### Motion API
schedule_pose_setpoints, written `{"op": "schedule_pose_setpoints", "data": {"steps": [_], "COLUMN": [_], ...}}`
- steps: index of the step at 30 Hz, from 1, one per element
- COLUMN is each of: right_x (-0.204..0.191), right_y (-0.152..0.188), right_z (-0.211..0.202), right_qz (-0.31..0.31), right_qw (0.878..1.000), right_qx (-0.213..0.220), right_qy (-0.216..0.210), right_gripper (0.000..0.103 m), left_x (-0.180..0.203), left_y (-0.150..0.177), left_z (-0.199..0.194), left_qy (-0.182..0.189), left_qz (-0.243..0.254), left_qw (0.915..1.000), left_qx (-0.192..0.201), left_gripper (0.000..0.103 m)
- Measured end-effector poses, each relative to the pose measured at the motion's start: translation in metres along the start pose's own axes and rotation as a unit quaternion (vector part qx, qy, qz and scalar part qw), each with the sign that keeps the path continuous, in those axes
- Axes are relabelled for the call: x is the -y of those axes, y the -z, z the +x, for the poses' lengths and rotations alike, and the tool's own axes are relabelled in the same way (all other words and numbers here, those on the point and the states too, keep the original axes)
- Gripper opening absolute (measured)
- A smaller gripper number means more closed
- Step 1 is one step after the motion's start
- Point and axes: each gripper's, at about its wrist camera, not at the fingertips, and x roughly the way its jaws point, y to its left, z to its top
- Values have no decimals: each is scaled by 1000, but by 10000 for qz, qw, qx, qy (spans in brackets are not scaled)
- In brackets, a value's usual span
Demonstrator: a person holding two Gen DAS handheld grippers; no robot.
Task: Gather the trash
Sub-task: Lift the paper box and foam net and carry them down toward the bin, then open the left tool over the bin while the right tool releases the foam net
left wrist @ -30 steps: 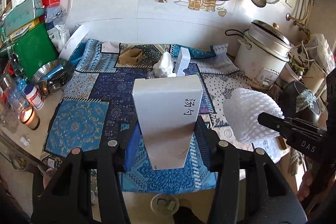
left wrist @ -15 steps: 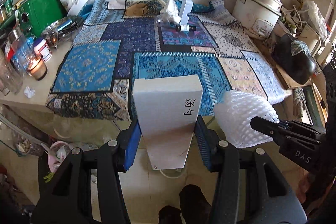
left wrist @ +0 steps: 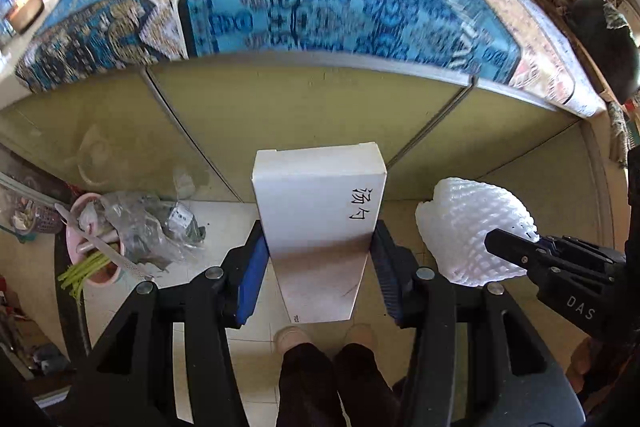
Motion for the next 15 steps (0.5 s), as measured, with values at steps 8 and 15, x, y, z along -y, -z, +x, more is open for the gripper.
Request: {"op": "schedule_pose_setpoints", "data": {"steps": [8, 15], "right_x": [61, 99], "right_y": [23, 45], "right_z": [123, 245], "right_qz": [95, 144], "right_qw": [9978, 9948], "right_qx": [-659, -1005], "right_qy": [58, 20], "right_gripper": [16, 16], "left_x": [-17, -46], "left_y": [31, 51], "left_z": [147, 266], "left_qy": [75, 96], "left_qz": [-656, -1157], "left_qw": [9970, 9928], "left_qx": [-404, -294], "left_gripper": [50, 50]}}
